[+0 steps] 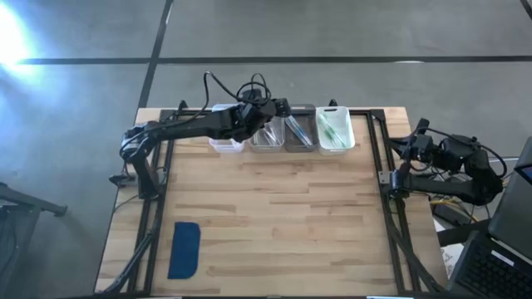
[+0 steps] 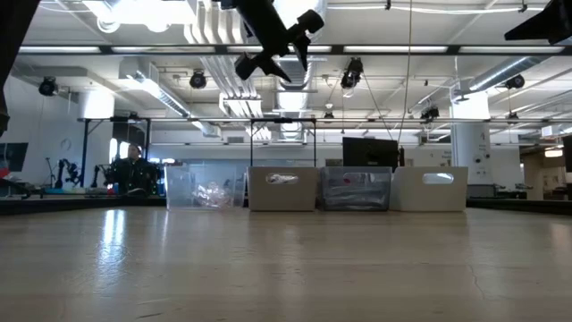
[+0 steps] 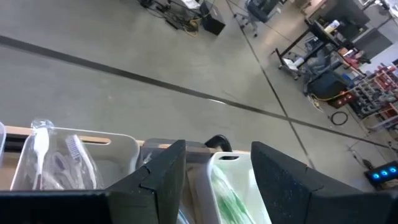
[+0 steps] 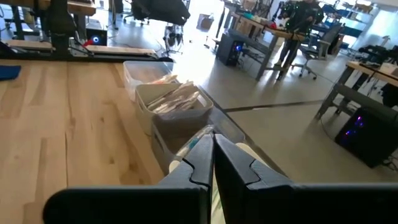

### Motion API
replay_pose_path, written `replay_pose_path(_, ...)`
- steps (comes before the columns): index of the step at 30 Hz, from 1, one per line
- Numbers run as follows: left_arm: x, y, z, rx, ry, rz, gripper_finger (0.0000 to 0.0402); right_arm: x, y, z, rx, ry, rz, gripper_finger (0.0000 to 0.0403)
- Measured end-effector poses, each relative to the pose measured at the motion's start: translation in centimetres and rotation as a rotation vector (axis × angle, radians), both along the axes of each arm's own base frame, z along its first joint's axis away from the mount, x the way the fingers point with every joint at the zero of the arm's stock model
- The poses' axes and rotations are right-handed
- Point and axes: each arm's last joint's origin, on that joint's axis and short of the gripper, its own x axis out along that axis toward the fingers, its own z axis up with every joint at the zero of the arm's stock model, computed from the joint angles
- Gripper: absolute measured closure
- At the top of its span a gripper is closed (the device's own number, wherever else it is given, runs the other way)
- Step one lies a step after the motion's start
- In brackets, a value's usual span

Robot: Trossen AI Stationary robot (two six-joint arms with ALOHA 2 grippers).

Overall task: Pick & Place Toothbrushes
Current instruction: Adjust the gray bin

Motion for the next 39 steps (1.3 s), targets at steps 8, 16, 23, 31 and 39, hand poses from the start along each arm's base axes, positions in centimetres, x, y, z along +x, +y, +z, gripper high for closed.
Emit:
replay_pose_path(8,1.7,1.1,-3.0,-0.04,0.056,-0.01,0.0213,0.0,0.0,0.0,0.002,-0.002,0.0,0.0394)
replay_pose_path(16,0.6,3.5,-6.3,-0.426,0.201,0.044,0.0213,0.0,0.0,0.0,0.002,-0.002,0.0,0.0394)
replay_pose_path(23,0.5,5.5,-7.7,-0.501,0.378,0.055,0.0213,0.0,0.0,0.0,0.001,-0.001,0.0,0.0394)
replay_pose_path(31,1.6,6.6,-9.5,-0.54,0.521,0.043,0.0213,0.0,0.0,0.0,0.0,-0.001,0.001,0.0394)
replay_pose_path(39,1.5,7.1,-10.4,-0.529,0.59,0.109,0.0213,0.0,0.0,0.0,0.0,-0.001,0.001,0.0394)
